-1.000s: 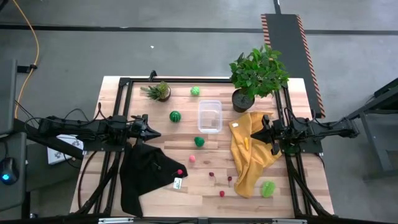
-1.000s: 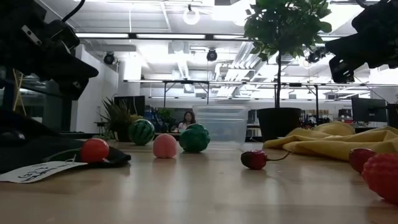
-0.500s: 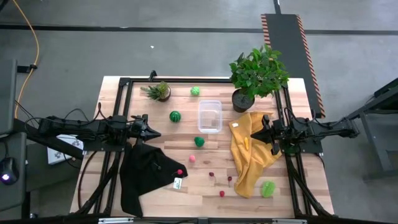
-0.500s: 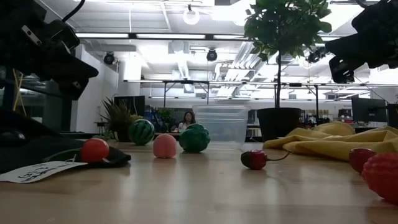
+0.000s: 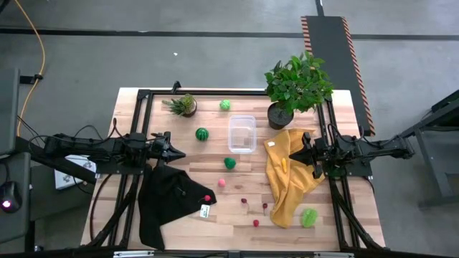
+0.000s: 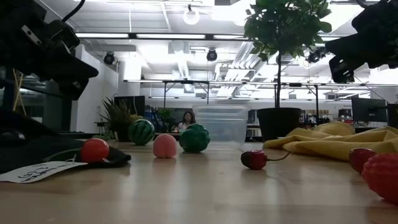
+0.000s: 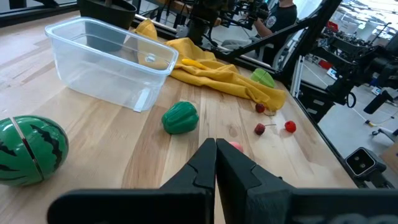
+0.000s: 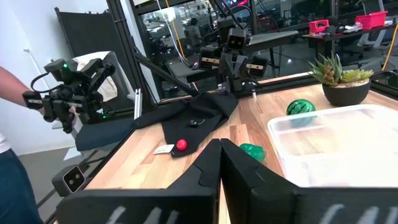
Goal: Pick and placing Produce into tupperware
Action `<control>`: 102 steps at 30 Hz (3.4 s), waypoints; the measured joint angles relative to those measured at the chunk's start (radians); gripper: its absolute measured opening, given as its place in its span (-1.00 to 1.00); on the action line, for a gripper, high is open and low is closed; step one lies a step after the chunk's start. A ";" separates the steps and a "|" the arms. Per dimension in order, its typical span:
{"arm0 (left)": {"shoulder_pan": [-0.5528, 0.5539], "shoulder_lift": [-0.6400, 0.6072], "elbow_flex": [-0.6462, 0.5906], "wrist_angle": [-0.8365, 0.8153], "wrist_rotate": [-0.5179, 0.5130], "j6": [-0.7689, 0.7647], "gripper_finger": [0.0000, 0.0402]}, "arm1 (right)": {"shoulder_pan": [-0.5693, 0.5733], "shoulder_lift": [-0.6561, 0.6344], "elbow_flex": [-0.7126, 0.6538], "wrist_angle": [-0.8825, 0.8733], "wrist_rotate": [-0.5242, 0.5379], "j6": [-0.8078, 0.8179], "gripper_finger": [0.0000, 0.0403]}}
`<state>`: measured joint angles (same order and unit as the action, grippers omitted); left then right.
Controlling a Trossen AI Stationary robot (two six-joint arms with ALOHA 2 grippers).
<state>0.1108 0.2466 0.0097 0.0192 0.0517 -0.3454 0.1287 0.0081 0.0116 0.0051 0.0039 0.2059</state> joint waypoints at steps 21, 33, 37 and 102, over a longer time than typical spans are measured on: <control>0.000 0.000 0.000 0.000 0.001 -0.457 -1.00 | 0.000 0.000 0.000 0.000 0.000 0.017 -1.00; 0.000 0.000 0.000 0.000 0.001 -0.736 -1.00 | 0.000 -0.001 0.000 0.166 0.000 0.533 -1.00; 0.000 0.000 0.000 0.001 0.000 -0.738 -1.00 | 0.000 -0.001 0.000 0.194 0.069 0.653 -1.00; 0.000 0.000 0.000 0.000 0.012 -0.734 -1.00 | 0.415 0.998 1.217 -1.074 0.212 1.102 -1.00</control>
<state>0.1112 0.2465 0.0097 0.0193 0.0635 -1.0798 0.5441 1.0059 1.2288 -1.0689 0.2160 1.3077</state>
